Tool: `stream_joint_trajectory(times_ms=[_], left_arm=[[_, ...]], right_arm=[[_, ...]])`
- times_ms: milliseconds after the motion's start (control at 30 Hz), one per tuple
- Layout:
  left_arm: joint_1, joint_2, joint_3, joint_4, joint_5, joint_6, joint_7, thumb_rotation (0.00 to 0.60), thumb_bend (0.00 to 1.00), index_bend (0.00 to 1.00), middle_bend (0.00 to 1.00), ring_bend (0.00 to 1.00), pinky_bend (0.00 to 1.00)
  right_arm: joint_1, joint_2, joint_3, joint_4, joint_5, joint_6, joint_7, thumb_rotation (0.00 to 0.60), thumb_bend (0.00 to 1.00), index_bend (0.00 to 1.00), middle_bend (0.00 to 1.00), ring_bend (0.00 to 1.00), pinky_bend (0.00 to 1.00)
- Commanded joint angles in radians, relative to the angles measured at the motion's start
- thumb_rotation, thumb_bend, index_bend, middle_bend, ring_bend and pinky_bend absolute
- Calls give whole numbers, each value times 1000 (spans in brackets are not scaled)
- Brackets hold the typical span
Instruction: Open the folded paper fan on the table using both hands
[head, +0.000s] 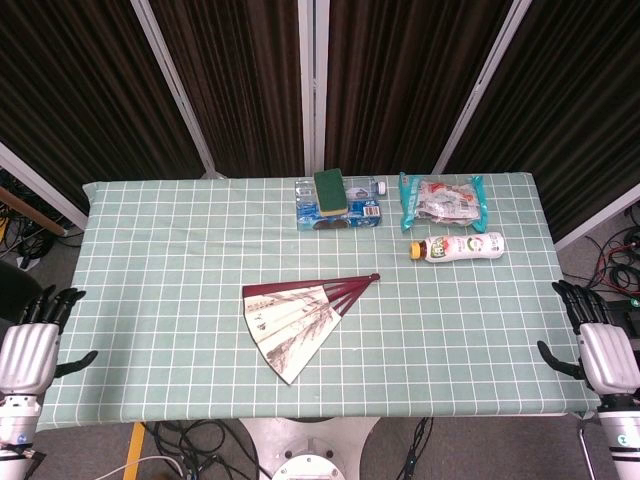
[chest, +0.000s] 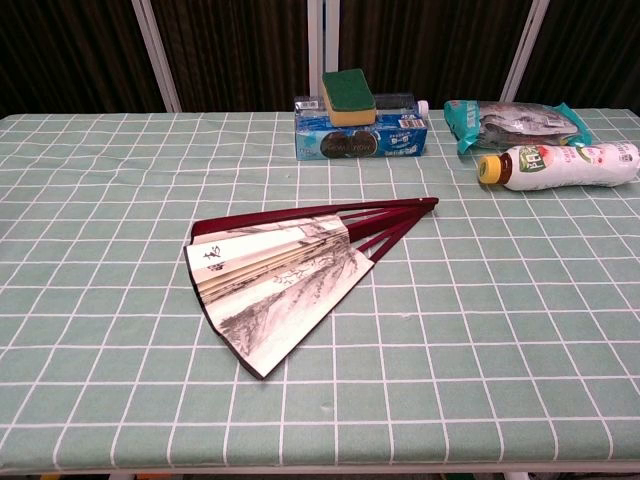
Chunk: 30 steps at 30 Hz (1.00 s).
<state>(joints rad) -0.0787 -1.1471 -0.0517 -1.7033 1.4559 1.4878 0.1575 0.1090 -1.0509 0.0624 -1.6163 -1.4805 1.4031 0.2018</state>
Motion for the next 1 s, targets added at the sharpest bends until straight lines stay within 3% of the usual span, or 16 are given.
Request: stream_joint_trajectory(times_ms=[33,500,800,1000], left_arm=[[-1,-1,1,2,1,-2,3,600,0,179,157,76,145],[-64,9,-18,32,47,-49,12,600,0,179,157,75,145],[-313,-18,-112,122,127,-257,-46,600,0,228,157,75,145],[-516,-135,-150,277,172,-418,-166,600,0,259,199,112,149]], right_arm=[[2,-2,0,-1,0,-3,-1,600,232,66,42,0,0],[2,3,-2,-1,-7,0,-3,600,232,66,42,0,0],[33,13,3,-2,-38,-21,-10,600,232,67,42,0,0],[46,28,4,-18,-43,-33,-25,600,232,67,42,0,0]])
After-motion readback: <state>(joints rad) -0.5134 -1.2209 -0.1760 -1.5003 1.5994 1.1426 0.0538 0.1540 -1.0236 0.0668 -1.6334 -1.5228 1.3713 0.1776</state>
